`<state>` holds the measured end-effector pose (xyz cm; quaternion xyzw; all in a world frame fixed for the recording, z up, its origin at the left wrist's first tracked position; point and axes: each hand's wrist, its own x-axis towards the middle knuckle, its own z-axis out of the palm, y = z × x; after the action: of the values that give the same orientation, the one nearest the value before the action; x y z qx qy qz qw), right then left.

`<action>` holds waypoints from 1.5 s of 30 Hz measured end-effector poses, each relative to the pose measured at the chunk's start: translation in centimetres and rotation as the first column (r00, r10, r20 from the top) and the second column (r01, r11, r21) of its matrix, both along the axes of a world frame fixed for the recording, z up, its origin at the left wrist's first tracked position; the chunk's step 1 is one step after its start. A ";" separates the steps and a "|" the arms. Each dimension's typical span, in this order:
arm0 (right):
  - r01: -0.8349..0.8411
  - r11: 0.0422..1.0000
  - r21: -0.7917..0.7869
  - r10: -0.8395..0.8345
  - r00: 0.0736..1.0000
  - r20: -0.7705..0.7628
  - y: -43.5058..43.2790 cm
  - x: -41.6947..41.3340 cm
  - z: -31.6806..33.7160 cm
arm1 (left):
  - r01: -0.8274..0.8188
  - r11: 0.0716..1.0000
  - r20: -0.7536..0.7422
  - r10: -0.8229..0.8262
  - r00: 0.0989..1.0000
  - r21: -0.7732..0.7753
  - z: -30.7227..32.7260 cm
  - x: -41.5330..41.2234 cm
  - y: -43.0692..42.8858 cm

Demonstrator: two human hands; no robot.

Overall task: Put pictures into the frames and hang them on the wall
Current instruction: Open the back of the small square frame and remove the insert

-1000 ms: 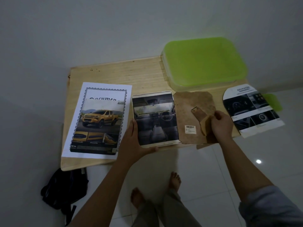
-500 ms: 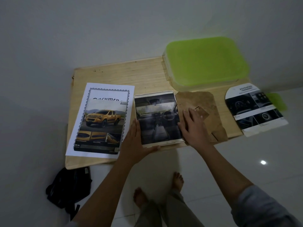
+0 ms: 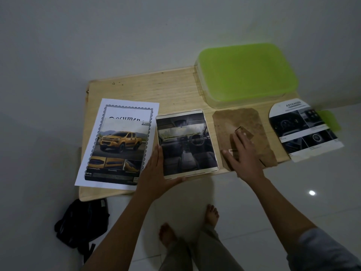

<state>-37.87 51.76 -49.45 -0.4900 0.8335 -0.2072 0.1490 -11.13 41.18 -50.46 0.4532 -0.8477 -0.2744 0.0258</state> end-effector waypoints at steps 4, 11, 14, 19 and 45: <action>0.041 0.996 0.080 -0.039 0.999 -0.020 0.9 0.6 -0.2 | 0.001 1.000 -0.018 -0.001 1.000 -0.003 -0.3 0.0 0.0; -0.061 0.966 0.252 0.106 0.979 -0.171 0.0 1.2 -2.1 | 0.010 1.000 -0.014 -0.011 1.000 -0.020 -0.6 0.2 0.0; -0.128 0.953 0.275 0.184 0.965 -0.189 0.6 0.2 -2.2 | 0.010 1.000 -0.015 -0.010 1.000 -0.022 -0.6 0.3 0.1; -0.188 0.943 0.273 0.234 0.961 -0.146 0.6 -1.0 -1.7 | 0.017 1.000 -0.013 -0.017 1.000 -0.008 -0.6 0.3 -0.1; 0.009 0.995 -0.100 0.013 0.976 0.219 -1.0 8.2 1.6 | -0.058 0.992 -0.058 0.064 0.996 0.113 1.3 0.4 1.3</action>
<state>-29.64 50.73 -47.87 -0.4719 0.7999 -0.3014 0.2158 -10.75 42.45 -49.20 0.4710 -0.8157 -0.3340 0.0350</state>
